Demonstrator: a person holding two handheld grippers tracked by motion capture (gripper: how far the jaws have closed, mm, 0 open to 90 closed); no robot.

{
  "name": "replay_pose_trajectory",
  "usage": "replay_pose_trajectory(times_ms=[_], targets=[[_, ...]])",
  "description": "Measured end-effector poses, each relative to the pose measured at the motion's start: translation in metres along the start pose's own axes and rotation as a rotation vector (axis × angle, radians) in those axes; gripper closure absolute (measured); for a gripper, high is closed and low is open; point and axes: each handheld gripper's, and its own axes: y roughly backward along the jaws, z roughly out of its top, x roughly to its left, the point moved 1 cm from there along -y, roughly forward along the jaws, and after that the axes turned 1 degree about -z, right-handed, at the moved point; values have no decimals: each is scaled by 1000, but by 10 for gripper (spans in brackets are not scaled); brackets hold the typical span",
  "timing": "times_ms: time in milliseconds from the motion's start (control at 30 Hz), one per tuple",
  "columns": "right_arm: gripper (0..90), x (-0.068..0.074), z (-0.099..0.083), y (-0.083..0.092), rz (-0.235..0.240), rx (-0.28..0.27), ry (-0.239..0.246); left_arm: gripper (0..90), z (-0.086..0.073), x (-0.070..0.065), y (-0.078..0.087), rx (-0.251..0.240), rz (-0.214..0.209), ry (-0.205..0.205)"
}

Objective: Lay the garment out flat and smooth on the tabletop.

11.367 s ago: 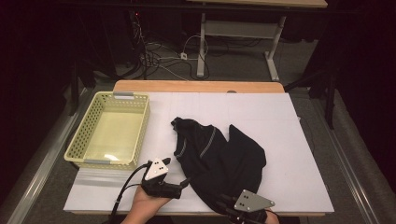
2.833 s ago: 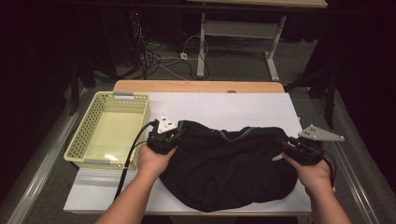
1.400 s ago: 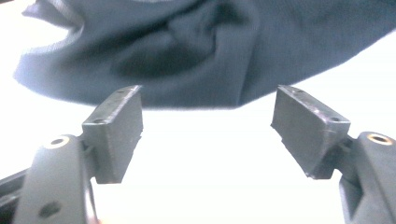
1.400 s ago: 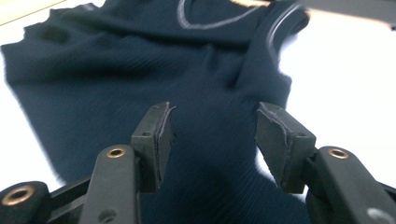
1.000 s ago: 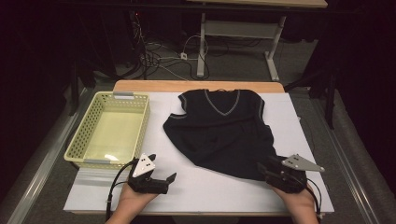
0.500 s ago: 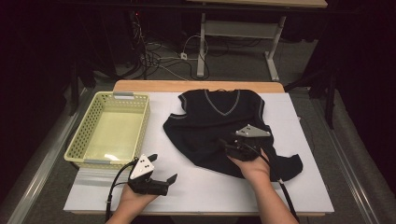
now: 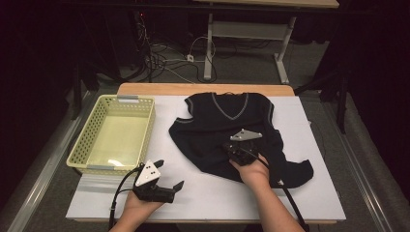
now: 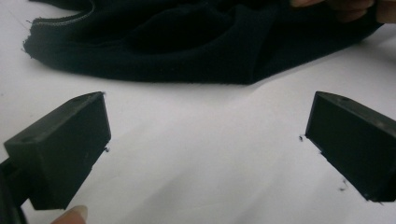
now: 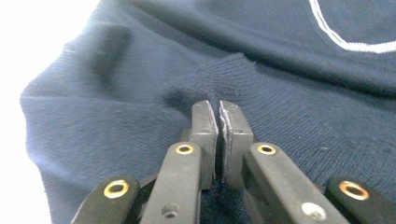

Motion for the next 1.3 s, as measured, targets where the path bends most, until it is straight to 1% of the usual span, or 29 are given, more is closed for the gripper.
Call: replay_pose_trajectory(times_ms=[100, 133, 233, 333, 367, 400, 467, 500, 567, 600, 633, 733, 767, 800, 833, 900, 967, 1000, 1033, 1067, 1133, 1200, 1233, 1267, 1300], targets=[[865, 13, -4, 16, 25, -47, 23, 6, 0, 0, 0, -1, -4, -2], [865, 19, -7, 22, 37, -59, 26, 8, 0, 0, 0, -1, -6, -3], [864, 38, -16, 38, 80, -86, 64, 8, 0, 0, 0, -2, -6, -2], [864, 60, -29, 51, 126, -90, 105, 8, 0, 0, 0, -2, -3, 0], [864, 69, -36, 55, 147, -91, 118, 9, 0, 0, 0, -2, -3, -1], [864, 74, -39, 57, 156, -91, 128, 10, 0, 0, 0, -2, -2, -1], [859, 88, -50, 62, 195, -97, 127, 10, 0, 0, 0, -2, 0, 0], [848, 92, -53, 63, 206, -95, 124, 10, 0, 0, 1, -3, 1, 0], [756, 98, -59, 68, 224, -101, 123, 10, 0, 0, 1, -5, 2, 4], [709, 98, -59, 72, 230, -108, 117, 10, 0, 0, 1, -4, 2, 4], [690, 96, -59, 75, 225, -117, 112, 11, 0, 0, 1, -3, 3, 4], [663, 81, -62, 93, 181, -143, 103, 12, 0, 0, 1, -2, 5, 7], [660, 71, -65, 100, 164, -147, 84, 12, 0, 0, 1, -2, 5, 7], [659, 65, -67, 104, 149, -148, 75, 12, 0, 0, 1, -3, 7, 8], [659, 55, -72, 111, 122, -148, 65, 12, 0, 0, 1, -4, 11, 9], [659, 39, -80, 119, 84, -143, 44, 12, 0, -1, 0, 0, 15, 0], [652, 23, -91, 128, 48, -137, 9, 12, 2, -3, -2, 21, 21, -14], [649, 14, -97, 132, 22, -132, -5, 12, 3, -4, -3, 27, 13, -4], [650, 8, -103, 135, 3, -129, -14, 12, 7, -8, -4, 25, 3, 11], [649, 1, -109, 139, -13, -128, -28, 17, 9, -10, -4, 25, 3, 4], [643, -6, -118, 143, -37, -128, -40, 37, 19, -19, -8, 22, -4, -16], [643, -13, -126, 147, -48, -128, -54, 42, 32, -29, -13, 30, -15, -39], [642, -15, -129, 148, -49, -128, -54, 70, 38, -33, -15, 24, -40, -46], [642, -16, -131, 149, -56, -127, -52, 158, 46, -37, -20, 14, -61, -45], [642, -18, -133, 151, -55, -130, -59, 173, 51, -40, -25, 19, -66, -40]])
